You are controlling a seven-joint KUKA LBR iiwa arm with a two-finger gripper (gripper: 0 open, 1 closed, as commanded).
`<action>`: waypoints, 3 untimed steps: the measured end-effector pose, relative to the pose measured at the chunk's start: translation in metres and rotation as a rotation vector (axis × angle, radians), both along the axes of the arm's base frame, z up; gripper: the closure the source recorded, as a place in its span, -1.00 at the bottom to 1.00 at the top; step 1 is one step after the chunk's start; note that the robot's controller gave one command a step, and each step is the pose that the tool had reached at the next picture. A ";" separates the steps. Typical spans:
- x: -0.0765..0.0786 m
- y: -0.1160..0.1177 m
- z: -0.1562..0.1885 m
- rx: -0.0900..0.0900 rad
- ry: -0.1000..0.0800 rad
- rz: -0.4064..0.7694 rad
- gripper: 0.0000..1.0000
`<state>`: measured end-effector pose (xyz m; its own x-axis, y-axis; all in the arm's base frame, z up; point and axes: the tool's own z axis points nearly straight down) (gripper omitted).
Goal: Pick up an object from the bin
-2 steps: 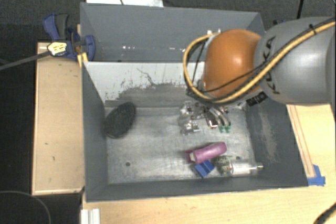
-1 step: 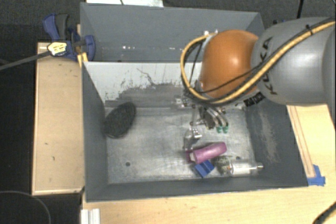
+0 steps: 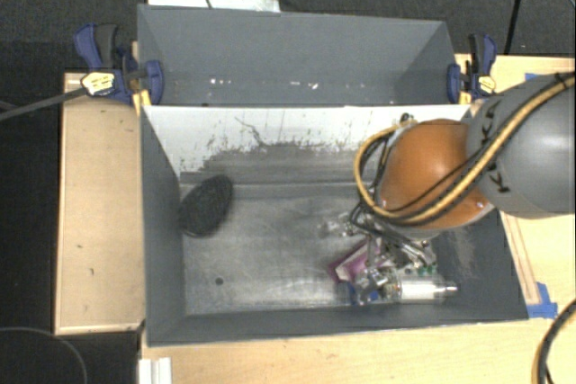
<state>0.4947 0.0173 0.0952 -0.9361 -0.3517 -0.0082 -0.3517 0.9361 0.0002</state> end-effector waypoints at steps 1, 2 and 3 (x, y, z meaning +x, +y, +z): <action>0.003 -0.037 -0.014 0.015 0.012 -0.129 -1.00; 0.002 -0.037 -0.014 0.014 0.015 -0.128 1.00; 0.016 -0.031 0.123 -0.002 -0.002 -0.141 1.00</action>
Offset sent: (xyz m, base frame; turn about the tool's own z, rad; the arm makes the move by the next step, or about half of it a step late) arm -0.0018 -0.0482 -0.0252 0.1304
